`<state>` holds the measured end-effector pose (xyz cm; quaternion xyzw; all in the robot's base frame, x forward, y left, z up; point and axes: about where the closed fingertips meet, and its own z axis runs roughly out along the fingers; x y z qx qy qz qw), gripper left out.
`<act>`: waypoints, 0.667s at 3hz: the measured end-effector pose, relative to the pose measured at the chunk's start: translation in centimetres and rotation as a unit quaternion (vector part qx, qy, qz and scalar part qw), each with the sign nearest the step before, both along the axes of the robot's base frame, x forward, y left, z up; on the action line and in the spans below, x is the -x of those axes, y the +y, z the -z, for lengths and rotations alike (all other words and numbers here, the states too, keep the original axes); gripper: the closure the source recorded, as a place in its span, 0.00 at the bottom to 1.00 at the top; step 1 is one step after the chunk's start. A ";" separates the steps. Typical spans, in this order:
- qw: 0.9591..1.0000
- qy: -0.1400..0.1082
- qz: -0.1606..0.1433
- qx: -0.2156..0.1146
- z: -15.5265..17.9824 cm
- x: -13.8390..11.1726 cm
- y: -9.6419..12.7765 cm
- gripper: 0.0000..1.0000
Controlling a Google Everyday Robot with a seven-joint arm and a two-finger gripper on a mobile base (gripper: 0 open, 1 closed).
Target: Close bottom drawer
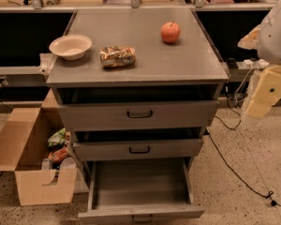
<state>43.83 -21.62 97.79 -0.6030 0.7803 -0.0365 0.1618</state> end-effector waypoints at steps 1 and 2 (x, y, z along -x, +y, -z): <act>1.000 0.000 0.000 0.000 0.0 0.0 0.0 0.00; 1.000 0.024 0.005 -0.011 3.1 0.1 0.1 0.00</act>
Offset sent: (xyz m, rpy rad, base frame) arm -0.0021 0.0009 -0.0861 0.0608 0.1470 -0.0282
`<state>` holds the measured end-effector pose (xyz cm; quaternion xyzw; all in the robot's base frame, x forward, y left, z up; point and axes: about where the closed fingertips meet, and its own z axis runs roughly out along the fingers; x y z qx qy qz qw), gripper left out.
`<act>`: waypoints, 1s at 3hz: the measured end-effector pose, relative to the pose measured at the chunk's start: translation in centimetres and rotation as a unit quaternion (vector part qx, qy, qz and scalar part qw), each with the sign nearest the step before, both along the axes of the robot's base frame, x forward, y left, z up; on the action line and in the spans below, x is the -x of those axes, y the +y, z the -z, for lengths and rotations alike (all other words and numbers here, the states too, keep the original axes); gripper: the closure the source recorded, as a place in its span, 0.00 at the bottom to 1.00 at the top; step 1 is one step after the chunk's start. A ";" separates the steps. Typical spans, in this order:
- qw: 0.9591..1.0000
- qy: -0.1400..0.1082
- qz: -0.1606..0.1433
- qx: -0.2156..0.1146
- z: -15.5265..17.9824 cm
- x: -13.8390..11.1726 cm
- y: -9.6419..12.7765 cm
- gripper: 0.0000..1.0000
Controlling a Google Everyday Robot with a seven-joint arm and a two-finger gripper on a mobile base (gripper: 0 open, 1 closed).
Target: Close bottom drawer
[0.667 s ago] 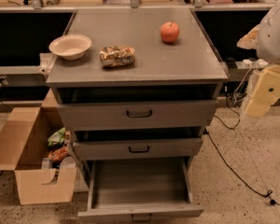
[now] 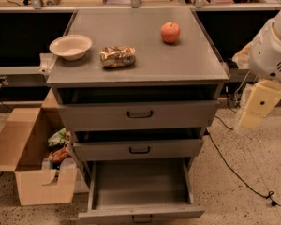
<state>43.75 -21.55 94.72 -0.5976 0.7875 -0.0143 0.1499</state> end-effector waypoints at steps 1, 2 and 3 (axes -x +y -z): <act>0.999 0.021 -0.002 -0.024 5.4 0.9 0.5 0.00; 0.996 0.061 0.000 -0.072 15.3 2.5 1.6 0.00; 0.988 0.104 0.001 -0.111 21.9 3.9 2.5 0.00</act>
Offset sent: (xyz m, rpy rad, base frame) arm -0.0362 0.0228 -0.2289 0.2124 0.1811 -0.0058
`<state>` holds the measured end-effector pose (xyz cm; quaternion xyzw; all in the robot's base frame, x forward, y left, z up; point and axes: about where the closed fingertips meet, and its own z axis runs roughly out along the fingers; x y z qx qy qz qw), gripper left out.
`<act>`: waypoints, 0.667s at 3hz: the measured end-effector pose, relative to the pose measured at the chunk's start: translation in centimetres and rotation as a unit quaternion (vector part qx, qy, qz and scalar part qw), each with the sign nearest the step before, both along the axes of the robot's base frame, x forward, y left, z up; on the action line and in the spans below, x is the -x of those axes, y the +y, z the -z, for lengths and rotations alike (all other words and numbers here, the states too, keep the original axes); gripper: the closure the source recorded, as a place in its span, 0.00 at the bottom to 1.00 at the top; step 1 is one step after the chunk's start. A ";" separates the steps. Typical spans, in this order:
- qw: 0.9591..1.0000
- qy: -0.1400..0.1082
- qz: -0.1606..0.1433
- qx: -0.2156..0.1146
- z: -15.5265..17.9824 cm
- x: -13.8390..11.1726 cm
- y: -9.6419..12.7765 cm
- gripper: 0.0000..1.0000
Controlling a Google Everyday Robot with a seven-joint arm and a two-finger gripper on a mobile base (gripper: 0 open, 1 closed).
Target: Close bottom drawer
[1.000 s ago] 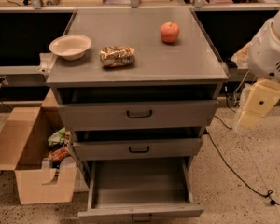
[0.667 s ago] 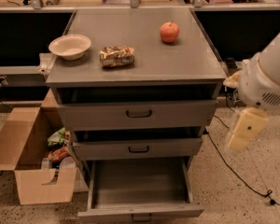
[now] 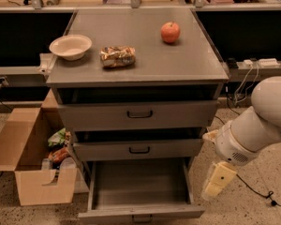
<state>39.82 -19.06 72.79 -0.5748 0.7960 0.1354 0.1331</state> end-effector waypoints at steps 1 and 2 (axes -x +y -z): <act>1.000 0.000 0.000 0.000 0.0 0.0 0.0 0.00; 1.000 0.008 0.013 0.009 6.5 0.5 -0.6 0.00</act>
Offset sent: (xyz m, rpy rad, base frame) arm -0.0072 -0.0123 -0.1458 -0.0760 0.0316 -0.0549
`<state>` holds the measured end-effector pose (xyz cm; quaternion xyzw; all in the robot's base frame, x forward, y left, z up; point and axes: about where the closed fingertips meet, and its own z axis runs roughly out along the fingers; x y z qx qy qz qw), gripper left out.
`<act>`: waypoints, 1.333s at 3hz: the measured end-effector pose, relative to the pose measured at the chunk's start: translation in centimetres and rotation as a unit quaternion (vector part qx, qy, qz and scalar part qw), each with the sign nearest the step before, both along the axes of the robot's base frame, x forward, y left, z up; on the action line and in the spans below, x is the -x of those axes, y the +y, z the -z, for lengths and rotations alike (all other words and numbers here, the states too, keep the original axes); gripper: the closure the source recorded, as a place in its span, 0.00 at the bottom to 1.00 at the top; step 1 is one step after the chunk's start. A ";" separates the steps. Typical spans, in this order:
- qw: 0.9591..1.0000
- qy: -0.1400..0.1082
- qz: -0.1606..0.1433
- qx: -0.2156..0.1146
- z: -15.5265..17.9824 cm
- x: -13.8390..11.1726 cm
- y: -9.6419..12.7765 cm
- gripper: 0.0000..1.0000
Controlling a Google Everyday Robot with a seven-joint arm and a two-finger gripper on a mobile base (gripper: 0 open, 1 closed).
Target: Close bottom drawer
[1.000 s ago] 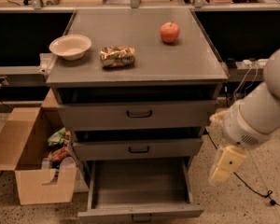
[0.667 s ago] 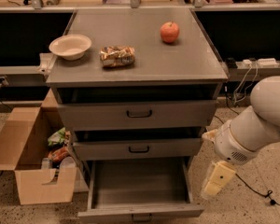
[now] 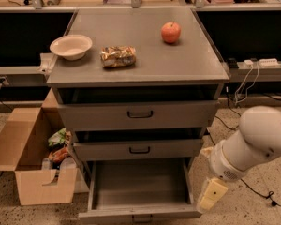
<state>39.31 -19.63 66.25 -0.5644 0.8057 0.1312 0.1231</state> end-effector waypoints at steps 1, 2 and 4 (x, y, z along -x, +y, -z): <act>1.000 0.012 0.005 -0.019 6.0 0.9 -0.7 0.00; 0.998 0.033 0.016 -0.060 11.5 1.7 -1.2 0.00; 0.990 0.083 0.029 -0.106 18.0 3.0 -1.2 0.00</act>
Offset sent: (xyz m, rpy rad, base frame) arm -0.0266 -0.0185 -0.1850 0.2316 0.1268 -0.0591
